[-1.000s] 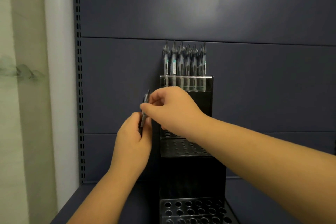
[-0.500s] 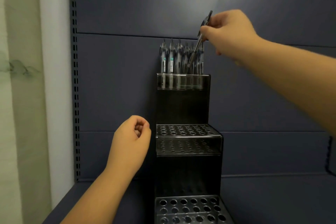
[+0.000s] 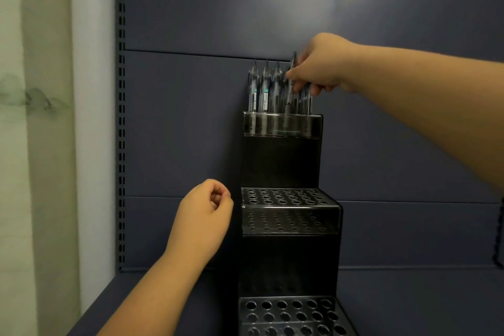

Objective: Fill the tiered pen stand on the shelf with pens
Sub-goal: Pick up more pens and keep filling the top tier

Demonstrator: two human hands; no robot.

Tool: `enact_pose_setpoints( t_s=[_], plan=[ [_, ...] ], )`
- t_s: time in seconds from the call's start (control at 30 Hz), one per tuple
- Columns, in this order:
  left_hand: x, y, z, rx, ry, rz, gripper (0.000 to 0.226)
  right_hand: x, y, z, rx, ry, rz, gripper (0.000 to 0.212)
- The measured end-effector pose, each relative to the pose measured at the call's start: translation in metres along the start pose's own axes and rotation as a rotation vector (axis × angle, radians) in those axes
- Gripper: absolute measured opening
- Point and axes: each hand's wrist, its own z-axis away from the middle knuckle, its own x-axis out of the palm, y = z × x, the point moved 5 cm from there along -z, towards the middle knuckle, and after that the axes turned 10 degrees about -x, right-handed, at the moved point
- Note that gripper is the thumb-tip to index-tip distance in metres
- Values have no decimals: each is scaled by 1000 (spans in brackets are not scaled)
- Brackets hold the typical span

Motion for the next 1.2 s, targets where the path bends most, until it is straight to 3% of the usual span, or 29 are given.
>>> enact_pose_setpoints(
  t_s=[0.47,0.9,1.2],
  plan=[
    [4,-3,-2,38,-23,-85,14,1,-6,-3,-12,-30,69,26],
    [11,-17,-11,93,-50,-389,15,16,-8,-4,14,-87,163,25],
    [14,-31,-13,55,-71,-461,14,16,8,16,8,48,138,36]
  ],
)
